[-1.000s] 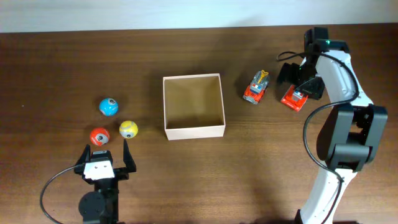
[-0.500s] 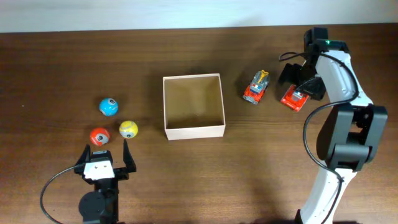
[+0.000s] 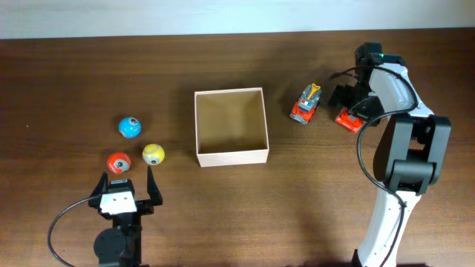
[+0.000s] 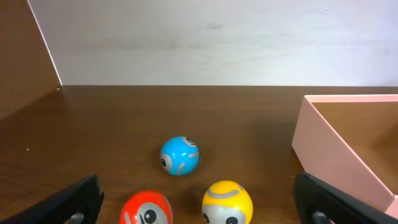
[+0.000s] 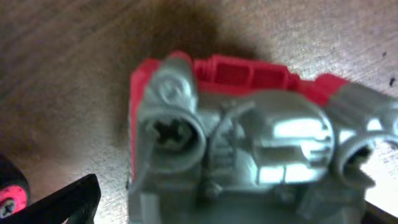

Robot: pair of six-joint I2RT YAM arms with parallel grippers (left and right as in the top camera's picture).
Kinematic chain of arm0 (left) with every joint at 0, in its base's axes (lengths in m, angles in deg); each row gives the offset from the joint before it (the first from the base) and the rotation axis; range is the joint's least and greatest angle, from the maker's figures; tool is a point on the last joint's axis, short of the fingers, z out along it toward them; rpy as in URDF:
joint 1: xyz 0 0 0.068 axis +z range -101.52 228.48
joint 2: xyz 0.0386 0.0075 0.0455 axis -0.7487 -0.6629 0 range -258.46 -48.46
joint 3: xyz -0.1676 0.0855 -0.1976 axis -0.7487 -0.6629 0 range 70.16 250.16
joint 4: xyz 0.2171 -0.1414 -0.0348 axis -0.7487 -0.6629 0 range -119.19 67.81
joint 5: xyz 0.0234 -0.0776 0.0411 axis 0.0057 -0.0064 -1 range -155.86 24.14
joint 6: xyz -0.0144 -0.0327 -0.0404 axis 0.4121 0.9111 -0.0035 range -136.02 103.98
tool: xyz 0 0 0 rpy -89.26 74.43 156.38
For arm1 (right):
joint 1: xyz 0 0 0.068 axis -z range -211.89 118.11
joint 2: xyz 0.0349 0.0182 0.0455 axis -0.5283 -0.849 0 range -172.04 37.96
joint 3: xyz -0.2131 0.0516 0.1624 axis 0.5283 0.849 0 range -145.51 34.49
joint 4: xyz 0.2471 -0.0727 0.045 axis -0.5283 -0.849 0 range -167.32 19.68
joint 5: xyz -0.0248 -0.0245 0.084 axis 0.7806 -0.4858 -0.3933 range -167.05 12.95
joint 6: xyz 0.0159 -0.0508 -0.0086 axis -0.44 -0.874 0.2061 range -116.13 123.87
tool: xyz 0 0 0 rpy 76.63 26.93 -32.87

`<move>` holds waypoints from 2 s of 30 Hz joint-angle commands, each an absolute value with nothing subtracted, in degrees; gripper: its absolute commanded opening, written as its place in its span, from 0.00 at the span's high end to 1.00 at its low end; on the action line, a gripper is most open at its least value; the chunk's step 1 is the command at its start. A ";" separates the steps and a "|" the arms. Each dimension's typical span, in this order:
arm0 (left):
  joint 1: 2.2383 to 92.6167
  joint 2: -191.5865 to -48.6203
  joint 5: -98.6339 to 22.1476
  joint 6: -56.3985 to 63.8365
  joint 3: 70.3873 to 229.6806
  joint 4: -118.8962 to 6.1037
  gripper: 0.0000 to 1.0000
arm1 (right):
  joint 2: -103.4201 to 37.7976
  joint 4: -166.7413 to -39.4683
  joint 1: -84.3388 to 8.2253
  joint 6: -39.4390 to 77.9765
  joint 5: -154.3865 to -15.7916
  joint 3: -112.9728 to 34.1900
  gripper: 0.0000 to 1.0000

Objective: Pack container
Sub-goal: 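Lower the right gripper and grasp the red tank-like car, then lift the car and carry it left over the pink box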

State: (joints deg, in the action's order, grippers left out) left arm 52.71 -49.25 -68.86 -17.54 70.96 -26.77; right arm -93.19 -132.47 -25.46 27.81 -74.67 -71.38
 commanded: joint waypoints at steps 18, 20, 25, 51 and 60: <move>53.03 -48.80 -68.21 -18.43 70.67 -26.81 0.01 | -93.80 -125.91 -25.02 28.12 -73.54 -63.66 0.22; 53.03 -48.80 -68.21 -18.43 70.67 -26.81 0.01 | -93.80 -125.56 -25.02 28.14 -73.56 -63.66 0.33; 53.03 -48.80 -68.21 -18.43 70.67 -26.81 0.01 | -93.80 -125.28 -25.02 27.88 -73.54 -63.66 0.44; 53.03 -48.80 -68.21 -18.43 70.67 -26.81 0.01 | -93.76 -145.78 -25.08 9.35 -86.52 -89.83 0.47; 53.03 -48.80 -68.21 -18.43 70.67 -26.81 0.01 | -93.76 -156.69 -25.52 -1.06 -107.39 -107.51 0.44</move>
